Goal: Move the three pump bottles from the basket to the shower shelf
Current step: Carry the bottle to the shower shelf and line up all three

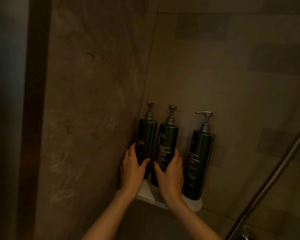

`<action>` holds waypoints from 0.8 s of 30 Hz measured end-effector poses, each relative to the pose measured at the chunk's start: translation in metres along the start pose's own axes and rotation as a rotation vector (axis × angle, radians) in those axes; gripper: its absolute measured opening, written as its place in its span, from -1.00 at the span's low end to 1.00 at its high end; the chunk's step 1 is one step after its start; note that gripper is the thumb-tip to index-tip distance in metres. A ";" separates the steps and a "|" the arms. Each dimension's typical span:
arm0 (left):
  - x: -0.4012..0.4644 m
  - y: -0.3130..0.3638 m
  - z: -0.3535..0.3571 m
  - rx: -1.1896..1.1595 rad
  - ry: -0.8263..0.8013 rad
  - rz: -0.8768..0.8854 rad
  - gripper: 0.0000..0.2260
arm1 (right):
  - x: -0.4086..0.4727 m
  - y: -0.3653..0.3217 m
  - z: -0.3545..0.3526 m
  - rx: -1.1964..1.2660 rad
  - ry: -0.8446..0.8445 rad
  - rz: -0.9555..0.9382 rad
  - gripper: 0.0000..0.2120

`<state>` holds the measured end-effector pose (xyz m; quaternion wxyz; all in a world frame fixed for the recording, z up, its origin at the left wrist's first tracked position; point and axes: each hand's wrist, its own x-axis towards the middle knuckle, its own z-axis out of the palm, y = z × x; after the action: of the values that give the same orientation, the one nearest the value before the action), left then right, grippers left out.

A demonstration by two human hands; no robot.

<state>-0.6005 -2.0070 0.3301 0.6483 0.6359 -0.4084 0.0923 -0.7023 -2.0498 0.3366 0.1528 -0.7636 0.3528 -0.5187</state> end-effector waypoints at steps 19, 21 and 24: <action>-0.008 0.008 -0.004 0.032 -0.015 -0.019 -0.44 | -0.010 -0.004 -0.006 -0.039 0.067 -0.070 -0.17; -0.018 0.012 -0.006 0.061 0.022 0.016 -0.48 | -0.019 -0.007 -0.014 -0.071 0.104 -0.169 -0.22; -0.034 0.024 -0.006 0.064 0.071 0.112 -0.52 | -0.027 -0.003 -0.031 -0.125 0.204 -0.325 -0.32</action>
<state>-0.6358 -1.9832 0.3270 0.6354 0.6289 -0.4169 0.1641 -0.7351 -2.0240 0.3329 -0.0172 -0.7619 0.2702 -0.5883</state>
